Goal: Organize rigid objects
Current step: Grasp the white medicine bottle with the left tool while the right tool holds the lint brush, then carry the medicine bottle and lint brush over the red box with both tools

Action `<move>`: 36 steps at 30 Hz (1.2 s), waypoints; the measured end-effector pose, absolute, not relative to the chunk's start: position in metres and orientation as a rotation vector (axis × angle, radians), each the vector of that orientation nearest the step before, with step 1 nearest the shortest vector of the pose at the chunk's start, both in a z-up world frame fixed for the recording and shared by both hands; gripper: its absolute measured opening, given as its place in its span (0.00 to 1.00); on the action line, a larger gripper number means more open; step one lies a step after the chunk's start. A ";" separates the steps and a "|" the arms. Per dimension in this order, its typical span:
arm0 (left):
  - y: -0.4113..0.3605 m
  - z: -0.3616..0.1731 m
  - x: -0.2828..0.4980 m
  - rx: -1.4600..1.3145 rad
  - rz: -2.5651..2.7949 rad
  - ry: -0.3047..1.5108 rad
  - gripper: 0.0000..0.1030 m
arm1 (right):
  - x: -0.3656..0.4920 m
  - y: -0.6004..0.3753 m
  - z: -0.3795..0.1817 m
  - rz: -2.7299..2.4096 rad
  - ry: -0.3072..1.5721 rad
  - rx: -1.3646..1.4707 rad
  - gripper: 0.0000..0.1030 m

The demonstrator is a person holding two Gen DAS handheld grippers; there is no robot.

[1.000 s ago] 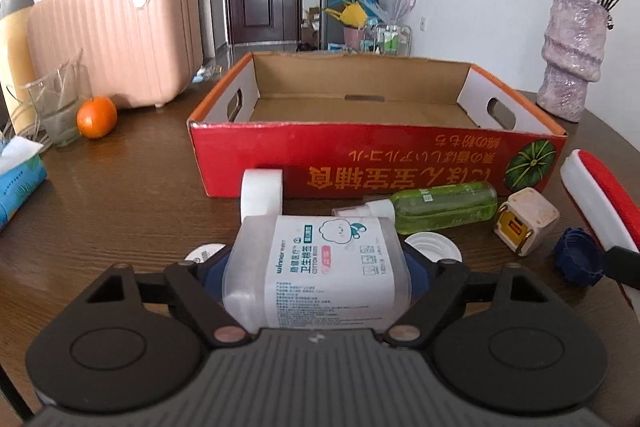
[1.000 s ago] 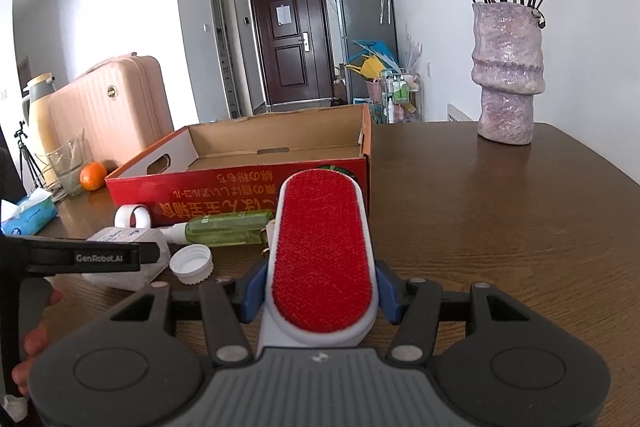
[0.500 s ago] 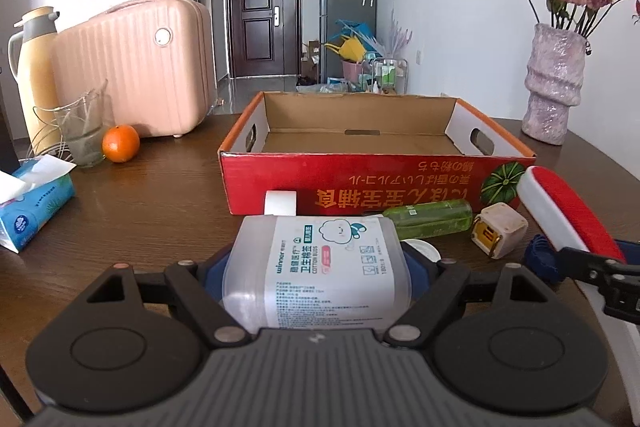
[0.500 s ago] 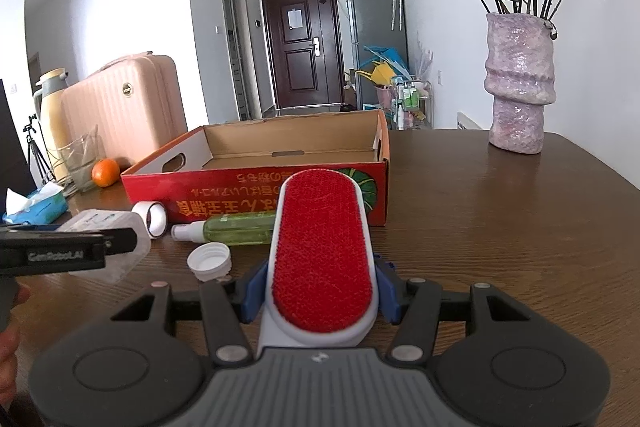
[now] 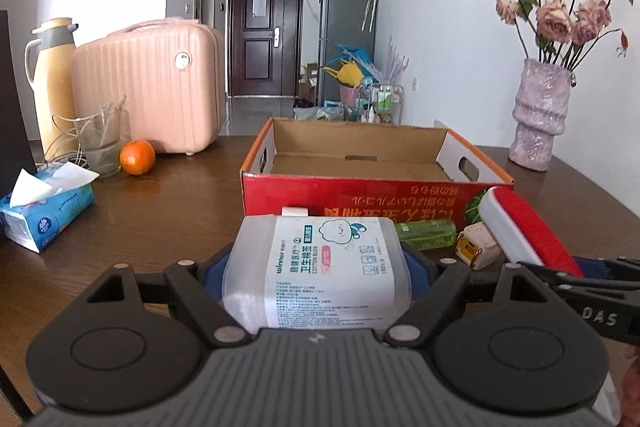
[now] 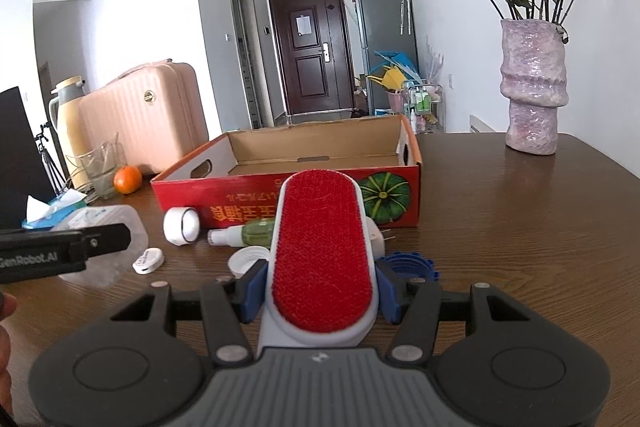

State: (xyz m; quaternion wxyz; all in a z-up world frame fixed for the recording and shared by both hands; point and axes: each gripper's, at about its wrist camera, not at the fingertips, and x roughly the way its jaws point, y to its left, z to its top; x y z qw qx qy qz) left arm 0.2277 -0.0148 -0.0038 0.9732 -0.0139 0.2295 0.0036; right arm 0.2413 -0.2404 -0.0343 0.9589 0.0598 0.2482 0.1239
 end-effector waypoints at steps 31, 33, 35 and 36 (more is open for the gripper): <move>-0.014 0.041 0.285 -0.088 0.018 0.361 0.81 | 0.300 -0.207 0.004 0.215 0.451 0.120 0.53; -0.013 0.042 0.292 -0.095 0.024 0.361 0.81 | 0.308 -0.206 0.004 0.213 0.453 0.126 0.53; -0.011 0.041 0.301 -0.104 0.031 0.365 0.81 | 0.316 -0.206 0.005 0.211 0.454 0.135 0.53; -0.011 0.040 0.306 -0.106 0.033 0.367 0.81 | 0.321 -0.207 0.005 0.212 0.454 0.142 0.53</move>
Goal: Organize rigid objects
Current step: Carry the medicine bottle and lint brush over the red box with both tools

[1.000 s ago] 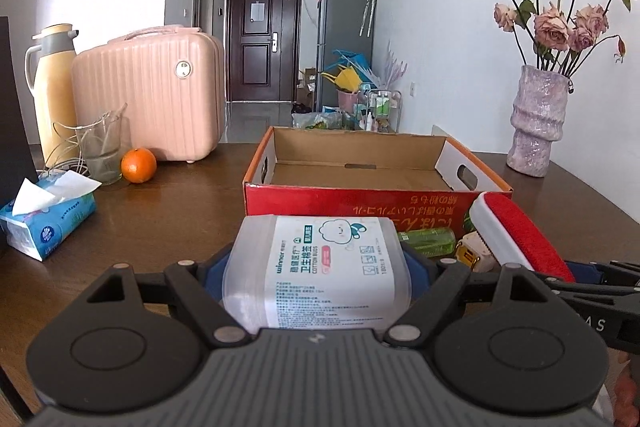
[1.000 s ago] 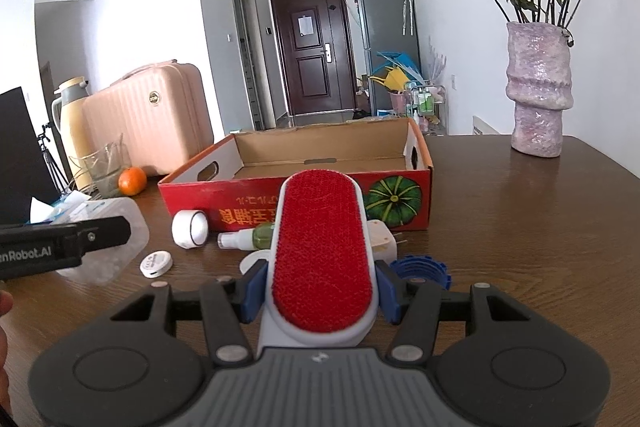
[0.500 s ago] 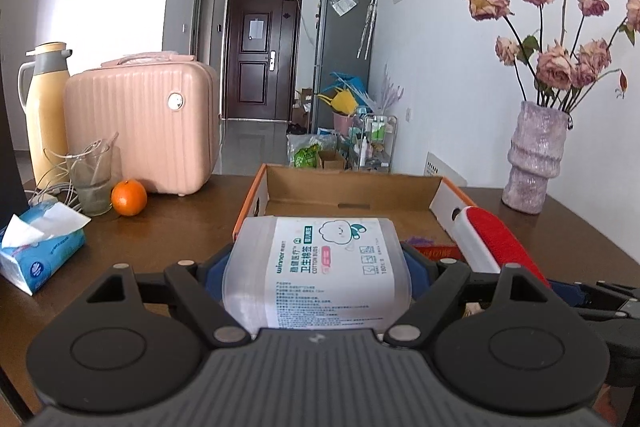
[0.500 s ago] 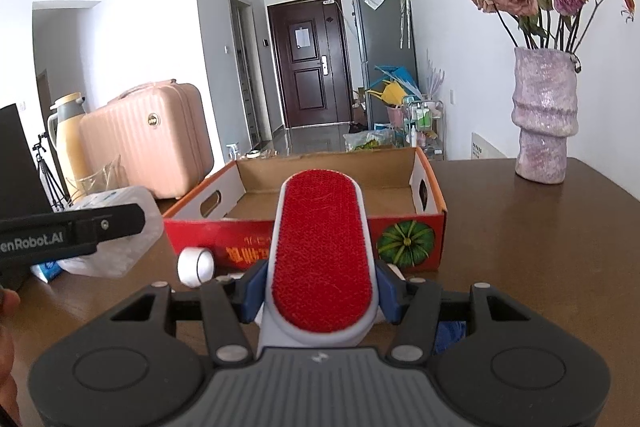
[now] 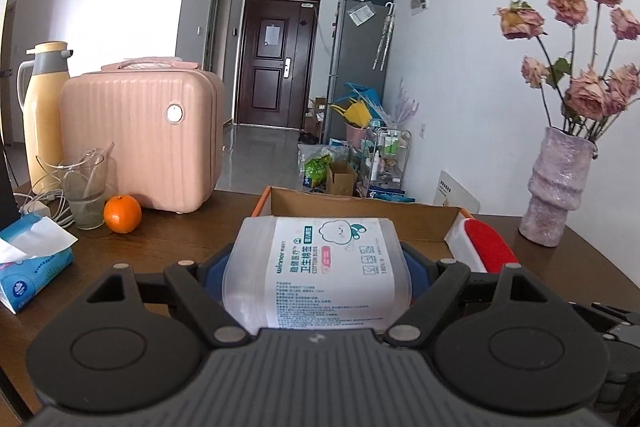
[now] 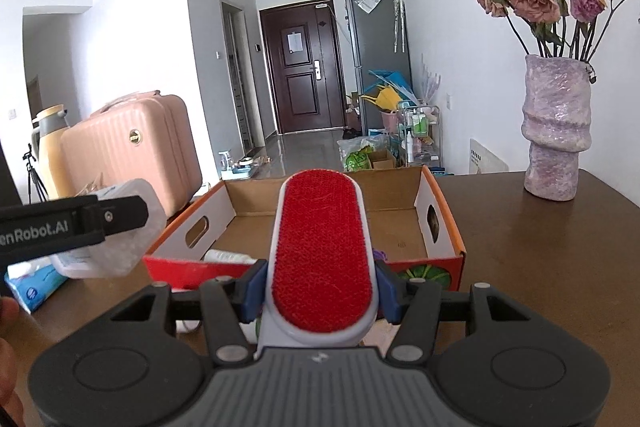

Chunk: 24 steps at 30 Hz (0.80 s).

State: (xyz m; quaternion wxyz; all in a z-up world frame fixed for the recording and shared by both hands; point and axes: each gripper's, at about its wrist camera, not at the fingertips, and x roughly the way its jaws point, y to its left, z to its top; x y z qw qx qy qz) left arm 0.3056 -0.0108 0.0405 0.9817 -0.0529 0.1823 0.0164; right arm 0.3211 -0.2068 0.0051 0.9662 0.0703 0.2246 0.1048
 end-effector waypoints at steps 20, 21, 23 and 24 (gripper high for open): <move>-0.012 0.027 0.392 -0.108 0.054 0.411 0.81 | 0.405 -0.207 0.002 0.199 0.512 0.210 0.53; -0.012 0.026 0.396 -0.105 0.054 0.412 0.81 | 0.409 -0.206 0.002 0.198 0.515 0.212 0.53; -0.013 0.025 0.403 -0.100 0.055 0.415 0.81 | 0.418 -0.205 0.001 0.198 0.523 0.216 0.53; -0.013 0.024 0.408 -0.099 0.054 0.418 0.81 | 0.423 -0.204 0.001 0.197 0.527 0.218 0.53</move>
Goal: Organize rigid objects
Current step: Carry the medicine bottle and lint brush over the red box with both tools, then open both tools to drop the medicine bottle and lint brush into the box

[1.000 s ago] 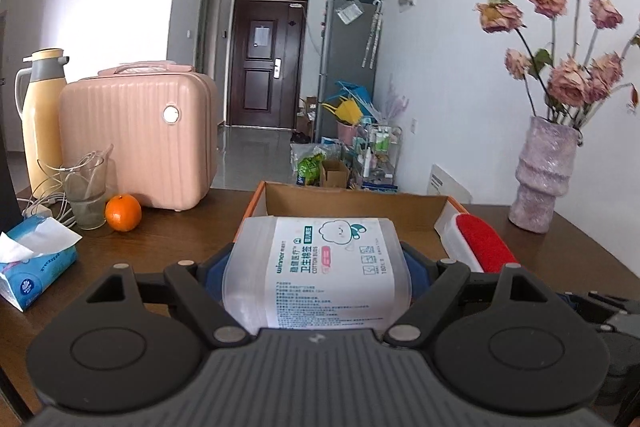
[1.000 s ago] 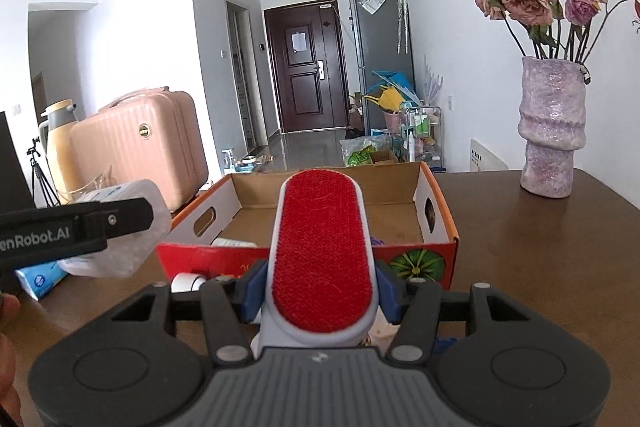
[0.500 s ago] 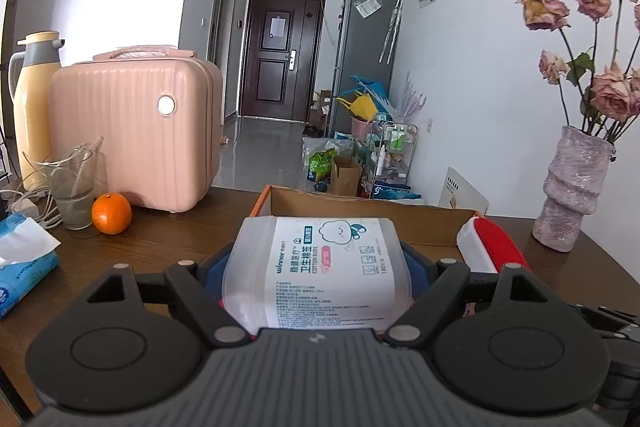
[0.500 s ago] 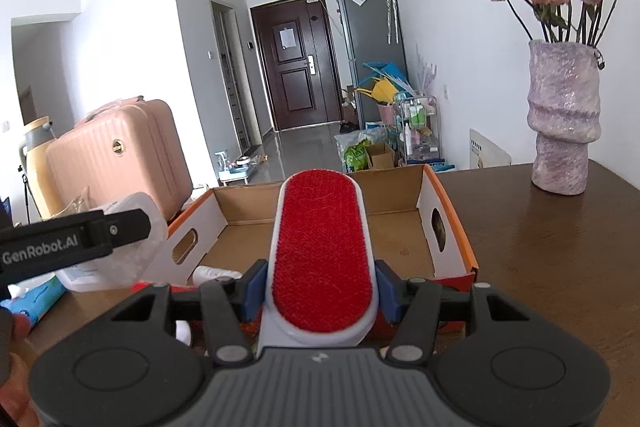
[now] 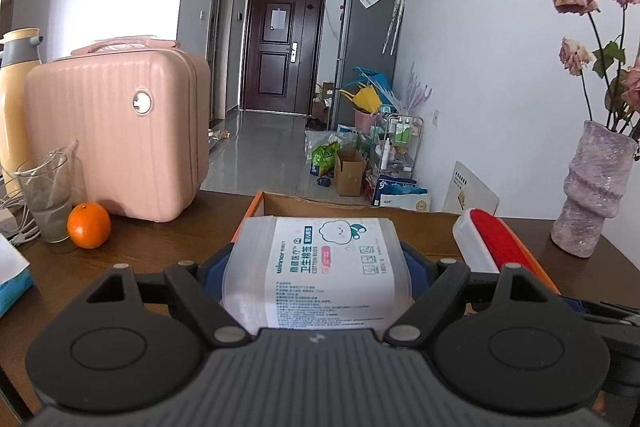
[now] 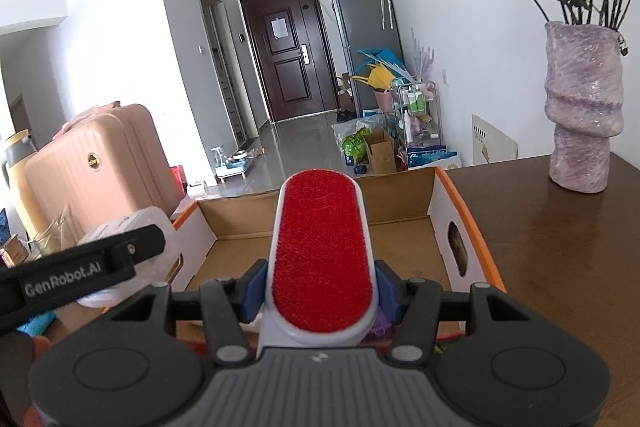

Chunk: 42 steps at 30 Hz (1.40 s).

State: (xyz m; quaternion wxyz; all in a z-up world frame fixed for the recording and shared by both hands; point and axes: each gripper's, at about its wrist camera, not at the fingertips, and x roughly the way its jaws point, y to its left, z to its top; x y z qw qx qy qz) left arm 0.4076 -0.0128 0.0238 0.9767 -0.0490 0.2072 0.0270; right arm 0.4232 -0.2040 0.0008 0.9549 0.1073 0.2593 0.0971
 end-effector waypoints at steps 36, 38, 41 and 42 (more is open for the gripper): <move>-0.003 -0.010 0.488 -0.028 0.057 0.535 0.81 | 0.526 -0.205 -0.019 0.109 0.716 0.227 0.54; -0.004 -0.010 0.488 -0.029 0.052 0.543 0.81 | 0.527 -0.205 -0.017 0.104 0.707 0.224 0.54; -0.003 -0.009 0.487 -0.033 0.050 0.544 0.82 | 0.529 -0.207 -0.013 0.092 0.699 0.207 0.63; -0.002 -0.008 0.486 -0.035 0.048 0.542 0.85 | 0.529 -0.207 -0.013 0.083 0.695 0.199 0.66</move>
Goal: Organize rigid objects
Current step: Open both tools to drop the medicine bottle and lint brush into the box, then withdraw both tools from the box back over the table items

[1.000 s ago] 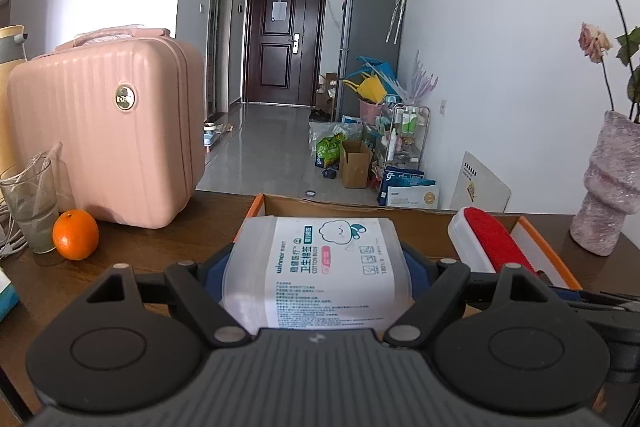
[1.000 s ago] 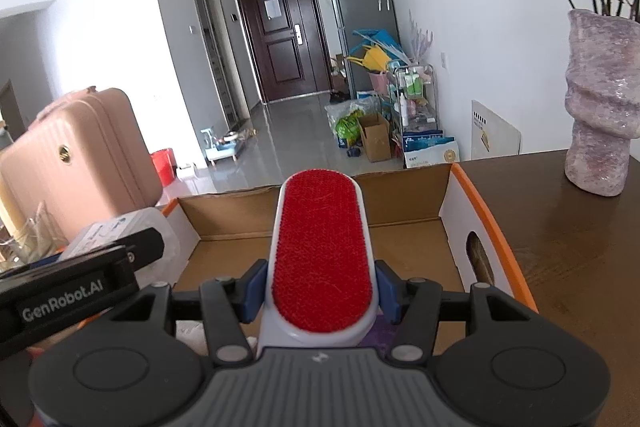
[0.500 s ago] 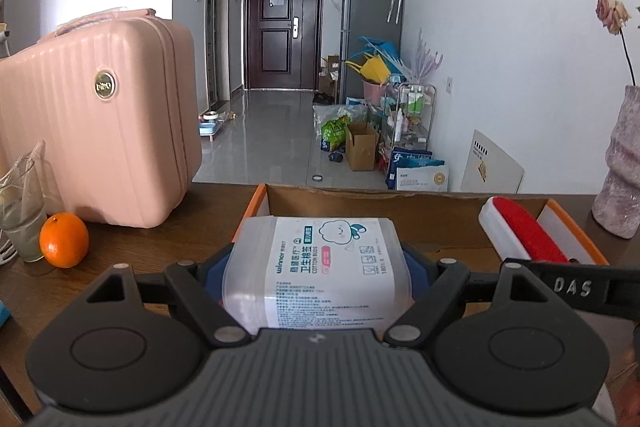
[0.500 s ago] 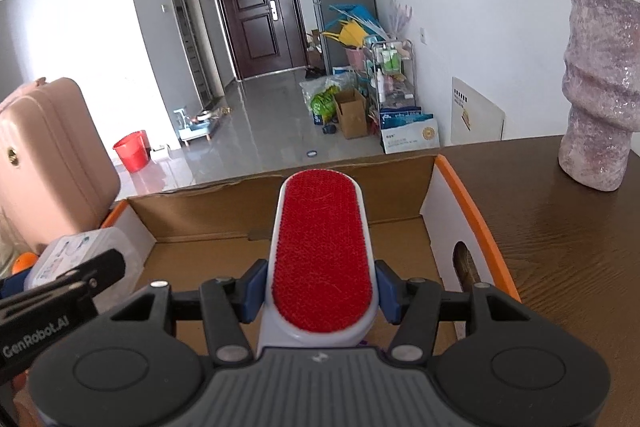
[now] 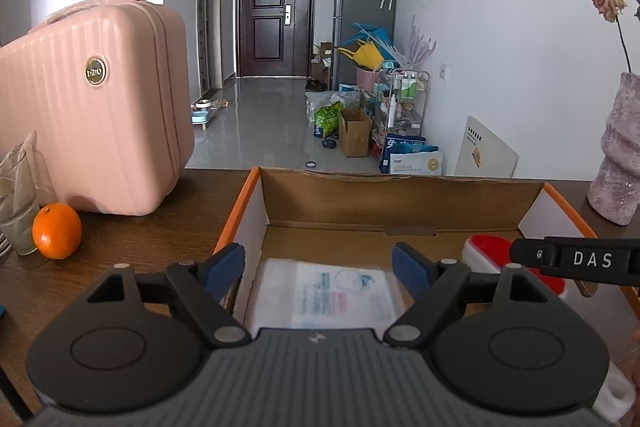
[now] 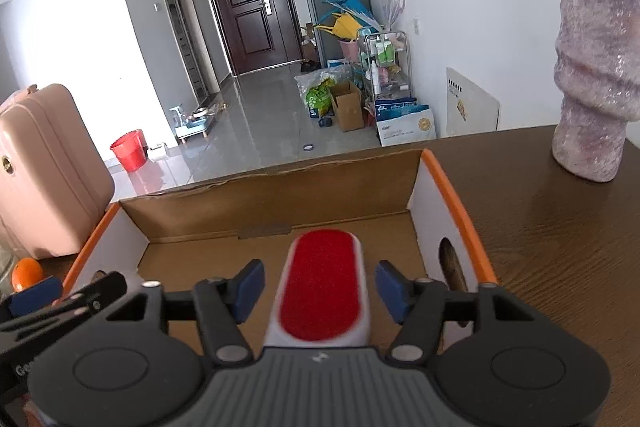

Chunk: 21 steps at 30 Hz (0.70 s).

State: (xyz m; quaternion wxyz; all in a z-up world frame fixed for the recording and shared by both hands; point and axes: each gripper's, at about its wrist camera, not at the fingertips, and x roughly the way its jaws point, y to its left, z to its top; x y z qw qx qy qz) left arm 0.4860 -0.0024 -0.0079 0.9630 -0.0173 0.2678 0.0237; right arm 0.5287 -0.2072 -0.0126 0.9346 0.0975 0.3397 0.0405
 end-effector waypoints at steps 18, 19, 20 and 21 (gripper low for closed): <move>0.000 0.001 0.476 -0.046 0.086 0.511 1.00 | 0.515 -0.212 -0.008 0.062 0.642 0.173 1.00; 0.000 0.001 0.475 -0.046 0.088 0.510 1.00 | 0.515 -0.213 -0.008 0.062 0.640 0.172 1.00; 0.000 0.001 0.475 -0.048 0.087 0.510 1.00 | 0.514 -0.213 -0.007 0.062 0.636 0.172 1.00; 0.000 0.002 0.475 -0.051 0.087 0.509 1.00 | 0.512 -0.213 -0.007 0.062 0.633 0.171 1.00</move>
